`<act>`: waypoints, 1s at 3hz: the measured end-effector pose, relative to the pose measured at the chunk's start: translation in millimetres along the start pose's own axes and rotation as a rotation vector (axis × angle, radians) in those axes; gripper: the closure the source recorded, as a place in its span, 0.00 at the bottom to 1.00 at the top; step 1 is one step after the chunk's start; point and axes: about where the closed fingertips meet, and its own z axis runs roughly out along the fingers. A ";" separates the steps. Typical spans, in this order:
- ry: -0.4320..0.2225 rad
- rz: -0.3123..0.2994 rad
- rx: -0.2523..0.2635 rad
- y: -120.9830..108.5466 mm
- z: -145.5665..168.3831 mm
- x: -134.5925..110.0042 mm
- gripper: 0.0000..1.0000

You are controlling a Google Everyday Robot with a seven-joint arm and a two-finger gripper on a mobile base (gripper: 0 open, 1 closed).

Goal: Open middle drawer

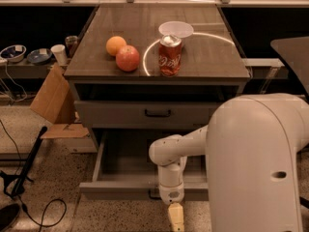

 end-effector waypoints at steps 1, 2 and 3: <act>0.009 -0.003 -0.002 2.6 0.5 0.6 0.00; 0.019 -0.008 -0.005 6.4 0.1 2.2 0.00; 0.013 -0.014 0.002 10.5 -2.3 2.2 0.00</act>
Offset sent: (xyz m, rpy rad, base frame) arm -0.0190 -0.0273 0.0332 -0.0441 0.0009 0.0736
